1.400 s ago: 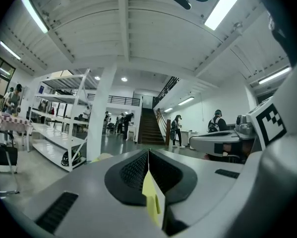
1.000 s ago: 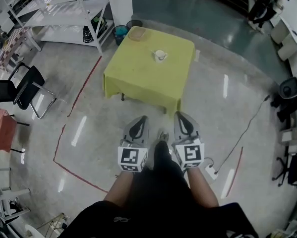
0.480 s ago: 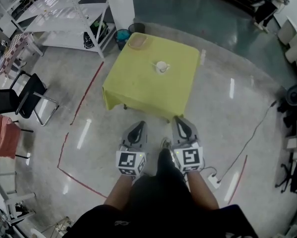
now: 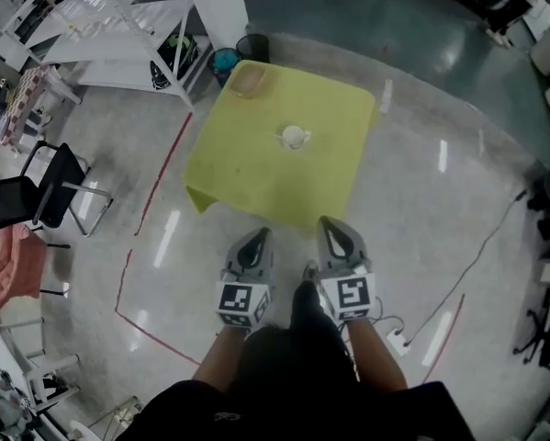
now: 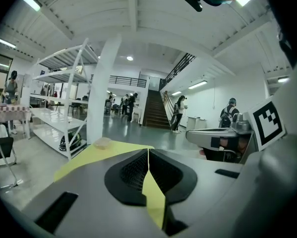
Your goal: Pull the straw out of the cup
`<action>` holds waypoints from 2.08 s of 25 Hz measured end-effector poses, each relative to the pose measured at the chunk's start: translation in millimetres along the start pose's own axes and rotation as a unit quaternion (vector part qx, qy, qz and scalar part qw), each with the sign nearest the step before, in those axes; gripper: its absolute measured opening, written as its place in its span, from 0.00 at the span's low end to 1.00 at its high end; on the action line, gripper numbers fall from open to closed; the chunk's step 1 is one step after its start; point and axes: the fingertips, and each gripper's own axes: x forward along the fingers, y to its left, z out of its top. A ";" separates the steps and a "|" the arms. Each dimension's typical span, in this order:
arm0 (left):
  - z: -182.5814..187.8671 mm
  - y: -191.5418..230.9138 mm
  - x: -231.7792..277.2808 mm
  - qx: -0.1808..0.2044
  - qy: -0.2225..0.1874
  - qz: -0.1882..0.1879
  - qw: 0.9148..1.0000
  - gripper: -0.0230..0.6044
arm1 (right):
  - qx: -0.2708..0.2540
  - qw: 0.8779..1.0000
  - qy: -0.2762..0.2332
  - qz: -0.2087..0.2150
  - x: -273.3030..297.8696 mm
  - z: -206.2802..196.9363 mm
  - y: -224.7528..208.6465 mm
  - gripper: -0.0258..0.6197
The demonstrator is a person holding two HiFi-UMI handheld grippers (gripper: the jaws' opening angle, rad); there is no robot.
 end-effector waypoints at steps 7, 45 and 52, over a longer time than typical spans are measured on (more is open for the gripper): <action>20.5 -4.9 52.6 0.012 -0.007 0.014 1.000 0.11 | 0.000 1.000 0.002 0.022 33.4 2.3 -42.5 0.06; -42.3 126.0 229.5 -0.073 0.055 0.017 0.996 0.11 | -0.023 0.992 0.122 0.019 184.9 -41.9 -80.0 0.06; -61.4 138.9 258.2 -0.098 0.068 0.010 0.993 0.11 | -0.015 0.991 0.130 0.009 203.0 -43.9 -89.6 0.06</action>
